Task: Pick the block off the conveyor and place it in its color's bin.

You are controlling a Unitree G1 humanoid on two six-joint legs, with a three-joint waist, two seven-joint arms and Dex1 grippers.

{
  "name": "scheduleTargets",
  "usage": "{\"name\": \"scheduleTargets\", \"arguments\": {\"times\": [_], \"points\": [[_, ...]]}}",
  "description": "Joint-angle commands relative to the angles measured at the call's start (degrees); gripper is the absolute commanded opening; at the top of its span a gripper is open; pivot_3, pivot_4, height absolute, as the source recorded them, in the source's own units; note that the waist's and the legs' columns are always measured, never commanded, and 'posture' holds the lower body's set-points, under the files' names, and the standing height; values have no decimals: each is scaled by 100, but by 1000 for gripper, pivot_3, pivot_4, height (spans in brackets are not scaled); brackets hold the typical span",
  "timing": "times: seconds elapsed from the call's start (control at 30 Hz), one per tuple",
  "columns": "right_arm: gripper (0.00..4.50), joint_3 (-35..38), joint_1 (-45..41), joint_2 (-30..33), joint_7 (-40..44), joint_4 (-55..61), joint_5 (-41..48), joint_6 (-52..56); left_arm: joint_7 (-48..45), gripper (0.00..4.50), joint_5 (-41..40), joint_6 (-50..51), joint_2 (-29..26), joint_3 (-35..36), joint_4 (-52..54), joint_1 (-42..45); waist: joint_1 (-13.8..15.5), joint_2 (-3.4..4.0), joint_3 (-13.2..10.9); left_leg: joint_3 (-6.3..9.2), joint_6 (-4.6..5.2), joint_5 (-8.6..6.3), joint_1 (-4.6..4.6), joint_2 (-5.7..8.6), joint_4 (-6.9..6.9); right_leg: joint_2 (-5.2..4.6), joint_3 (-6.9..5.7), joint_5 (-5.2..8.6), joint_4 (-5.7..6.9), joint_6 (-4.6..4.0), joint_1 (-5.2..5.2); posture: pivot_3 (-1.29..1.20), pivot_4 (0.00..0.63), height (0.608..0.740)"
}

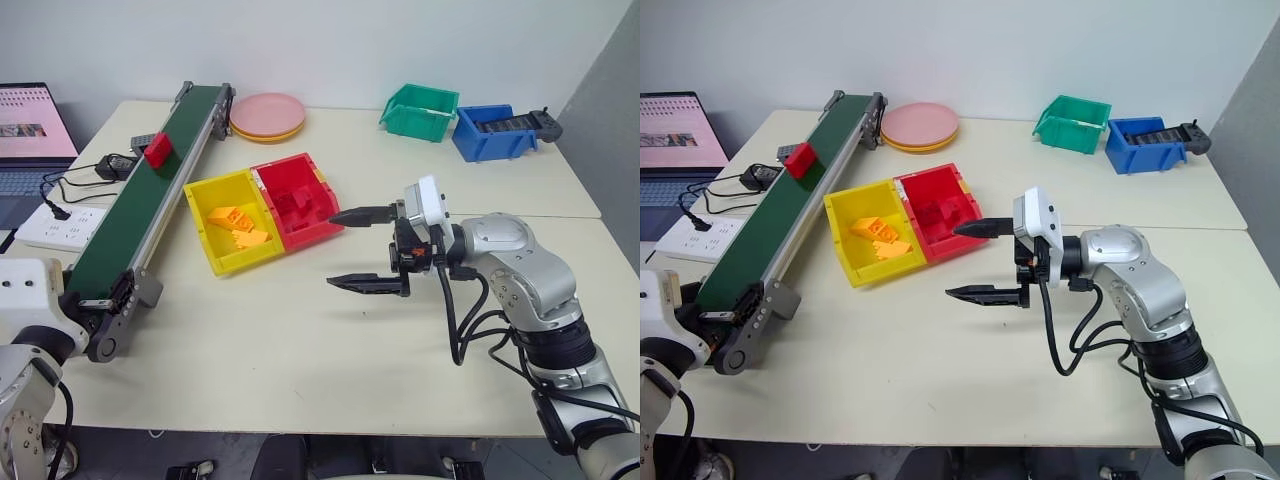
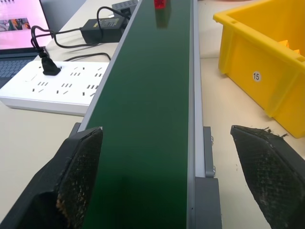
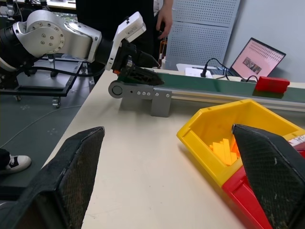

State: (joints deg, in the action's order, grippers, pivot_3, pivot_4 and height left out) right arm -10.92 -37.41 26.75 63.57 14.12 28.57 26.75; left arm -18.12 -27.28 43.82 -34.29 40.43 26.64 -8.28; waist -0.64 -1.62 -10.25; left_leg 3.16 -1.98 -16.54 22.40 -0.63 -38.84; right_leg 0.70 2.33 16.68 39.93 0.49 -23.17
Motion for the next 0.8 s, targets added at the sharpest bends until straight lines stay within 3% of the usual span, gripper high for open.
{"name": "scheduleTargets", "arguments": {"times": [0.03, 0.8], "points": [[4500, 12, -26, 63, 43, 226, -32, -159, 28, 4456, -53, 96, -227, 196, -5, 178, 0, 0, 0, 0, 0, 0, 0, 0, 0, 0, 0, 0, 0, 0, 0, 0, 150, 740], [4500, -162, -65, 62, 18, 425, 43, 83, -144, 4456, -69, 337, -655, 253, -621, 433, -41, 1, -1, 0, 0, 0, 0, 0, 3, -1, 1, 0, -1, 0, -3, 0, 150, 740]]}}
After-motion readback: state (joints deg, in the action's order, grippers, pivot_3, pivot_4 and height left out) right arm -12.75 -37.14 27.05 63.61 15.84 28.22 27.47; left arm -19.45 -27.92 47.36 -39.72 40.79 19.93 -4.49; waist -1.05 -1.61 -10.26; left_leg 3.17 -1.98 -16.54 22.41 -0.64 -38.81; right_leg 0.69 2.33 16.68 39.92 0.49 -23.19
